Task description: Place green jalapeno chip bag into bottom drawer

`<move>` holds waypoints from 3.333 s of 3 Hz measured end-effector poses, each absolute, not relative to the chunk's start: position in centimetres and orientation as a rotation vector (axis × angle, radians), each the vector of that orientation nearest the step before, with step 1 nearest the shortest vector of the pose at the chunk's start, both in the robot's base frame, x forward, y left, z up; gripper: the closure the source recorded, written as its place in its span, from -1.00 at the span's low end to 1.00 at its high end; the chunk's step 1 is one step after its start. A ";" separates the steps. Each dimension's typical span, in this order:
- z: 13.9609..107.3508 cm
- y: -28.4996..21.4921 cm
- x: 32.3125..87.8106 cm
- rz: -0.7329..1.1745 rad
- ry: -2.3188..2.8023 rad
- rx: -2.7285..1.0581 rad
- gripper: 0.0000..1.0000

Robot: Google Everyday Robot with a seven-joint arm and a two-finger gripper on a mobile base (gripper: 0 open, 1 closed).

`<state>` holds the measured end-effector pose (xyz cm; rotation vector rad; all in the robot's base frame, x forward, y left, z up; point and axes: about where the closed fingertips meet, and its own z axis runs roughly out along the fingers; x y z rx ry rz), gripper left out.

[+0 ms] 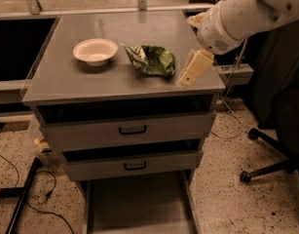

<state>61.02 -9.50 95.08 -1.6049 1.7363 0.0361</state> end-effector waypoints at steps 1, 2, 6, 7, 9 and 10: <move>92.2 -8.4 63.5 0.070 1.732 -1.605 -1.00; 90.4 -6.8 66.1 0.106 1.709 -1.620 -1.00; 88.8 -2.2 70.3 0.303 1.650 -1.572 -0.61; 88.8 -2.2 70.3 0.303 1.650 -1.572 -0.15; 88.8 -2.2 70.3 0.303 1.650 -1.572 0.76; 88.8 -2.1 70.3 0.303 1.650 -1.573 1.00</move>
Offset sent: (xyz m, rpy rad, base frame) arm 0.0856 0.0419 -0.0593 0.0616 0.0183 0.0713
